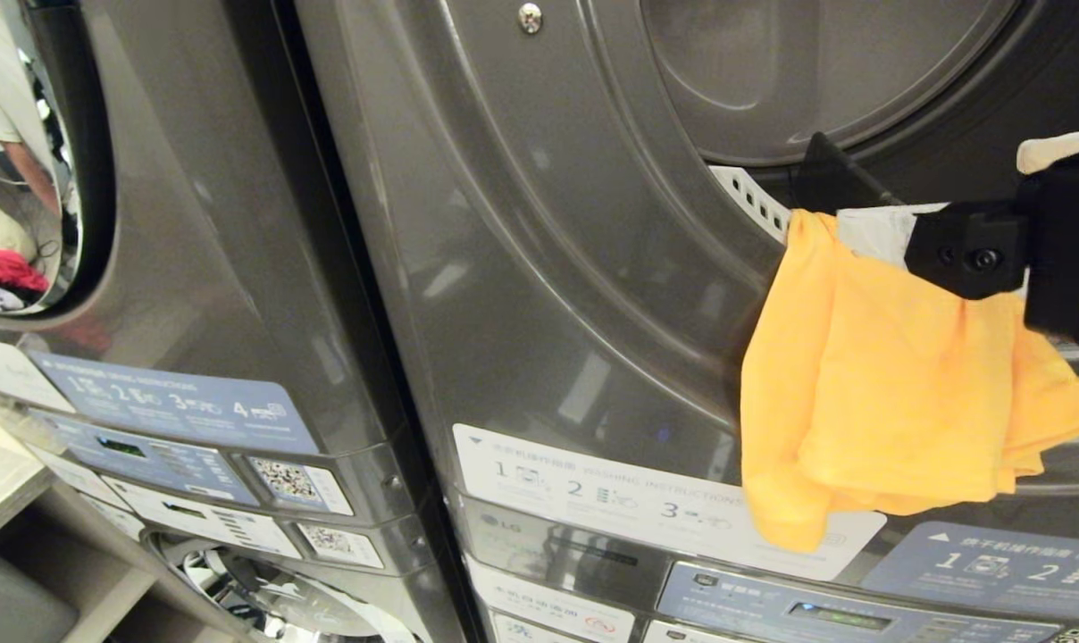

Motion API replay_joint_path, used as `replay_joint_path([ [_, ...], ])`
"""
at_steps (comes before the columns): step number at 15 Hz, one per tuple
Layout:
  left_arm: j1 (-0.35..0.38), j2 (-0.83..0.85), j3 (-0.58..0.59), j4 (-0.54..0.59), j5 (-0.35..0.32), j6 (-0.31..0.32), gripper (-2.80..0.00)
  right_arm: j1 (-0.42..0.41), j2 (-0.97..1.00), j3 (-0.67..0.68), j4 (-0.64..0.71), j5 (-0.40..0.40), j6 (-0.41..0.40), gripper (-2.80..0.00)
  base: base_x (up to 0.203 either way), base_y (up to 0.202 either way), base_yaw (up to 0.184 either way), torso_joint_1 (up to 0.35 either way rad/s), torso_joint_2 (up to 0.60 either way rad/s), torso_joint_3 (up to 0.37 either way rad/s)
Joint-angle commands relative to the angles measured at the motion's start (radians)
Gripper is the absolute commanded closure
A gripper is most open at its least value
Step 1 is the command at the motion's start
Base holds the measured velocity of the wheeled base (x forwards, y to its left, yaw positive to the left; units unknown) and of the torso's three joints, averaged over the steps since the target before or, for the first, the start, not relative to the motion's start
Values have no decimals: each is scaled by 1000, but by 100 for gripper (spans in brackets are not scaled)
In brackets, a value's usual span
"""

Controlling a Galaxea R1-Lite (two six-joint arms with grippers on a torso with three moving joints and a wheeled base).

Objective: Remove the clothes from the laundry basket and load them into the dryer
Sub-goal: Put the clothes in the dryer

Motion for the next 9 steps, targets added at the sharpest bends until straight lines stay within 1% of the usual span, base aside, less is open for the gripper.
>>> replay_joint_path([
  [1, 0, 2, 0, -1, 0, 0, 0, 5, -47, 35, 13, -3, -14, -280, 0, 0, 0, 0, 0, 0],
  [2, 0, 2, 0, -1, 0, 0, 0, -20, -56, 64, 15, 17, -10, -280, 0, 0, 0, 0, 0, 0],
  [4, 0, 2, 0, -1, 0, 0, 0, -93, -49, 61, 15, 119, -10, -280, 0, 0, 0, 0, 0, 0],
  [6, 0, 2, 0, -1, 0, 0, 0, -96, -42, 62, 15, 134, -9, -280, 0, 0, 0, 0, 0, 0],
  [7, 0, 2, 0, -1, 0, 0, 0, -98, -39, 64, 15, 155, -6, -280, 0, 0, 0, 0, 0, 0],
  [8, 0, 2, 0, -1, 0, 0, 0, -106, -43, 70, 15, 202, -3, -280, 0, 0, 0, 0, 0, 0],
  [9, 0, 2, 0, -1, 0, 0, 0, -136, -46, 76, 14, 261, -1, -280, 0, 0, 0, 0, 0, 0],
])
